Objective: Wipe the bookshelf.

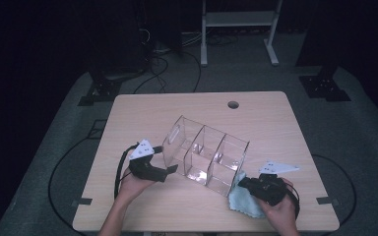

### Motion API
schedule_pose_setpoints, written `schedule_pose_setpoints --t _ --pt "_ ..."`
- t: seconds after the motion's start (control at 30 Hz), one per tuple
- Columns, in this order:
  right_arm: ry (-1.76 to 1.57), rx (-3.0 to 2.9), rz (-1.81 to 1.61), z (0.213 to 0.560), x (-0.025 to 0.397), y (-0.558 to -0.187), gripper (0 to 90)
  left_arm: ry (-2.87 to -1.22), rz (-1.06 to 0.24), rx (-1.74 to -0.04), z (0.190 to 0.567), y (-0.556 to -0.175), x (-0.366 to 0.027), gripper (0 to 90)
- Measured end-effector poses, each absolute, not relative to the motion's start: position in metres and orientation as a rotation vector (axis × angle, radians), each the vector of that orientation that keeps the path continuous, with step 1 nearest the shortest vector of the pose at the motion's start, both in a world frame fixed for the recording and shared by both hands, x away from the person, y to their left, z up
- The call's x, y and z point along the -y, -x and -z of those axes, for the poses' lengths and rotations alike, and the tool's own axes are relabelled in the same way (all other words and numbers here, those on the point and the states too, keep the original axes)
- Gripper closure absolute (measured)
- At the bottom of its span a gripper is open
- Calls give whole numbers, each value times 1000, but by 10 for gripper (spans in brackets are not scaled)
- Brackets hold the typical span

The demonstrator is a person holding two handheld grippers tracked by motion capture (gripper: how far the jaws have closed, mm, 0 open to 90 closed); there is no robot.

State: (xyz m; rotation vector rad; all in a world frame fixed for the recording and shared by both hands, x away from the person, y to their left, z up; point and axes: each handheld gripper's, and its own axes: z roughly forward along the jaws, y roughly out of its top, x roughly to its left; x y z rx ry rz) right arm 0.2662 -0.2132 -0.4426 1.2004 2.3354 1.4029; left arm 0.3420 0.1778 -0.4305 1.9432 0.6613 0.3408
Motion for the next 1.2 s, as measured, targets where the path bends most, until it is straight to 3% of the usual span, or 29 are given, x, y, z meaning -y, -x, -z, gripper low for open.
schedule_pose_setpoints --t 0.53,1.2 --pt "-1203 -2350 -1427 442 210 -258 855 -1915 -271 -630 429 -369 -167 59" --pt "-1266 -2285 -1404 442 223 -272 856 -1946 -255 -575 428 -365 -169 85"
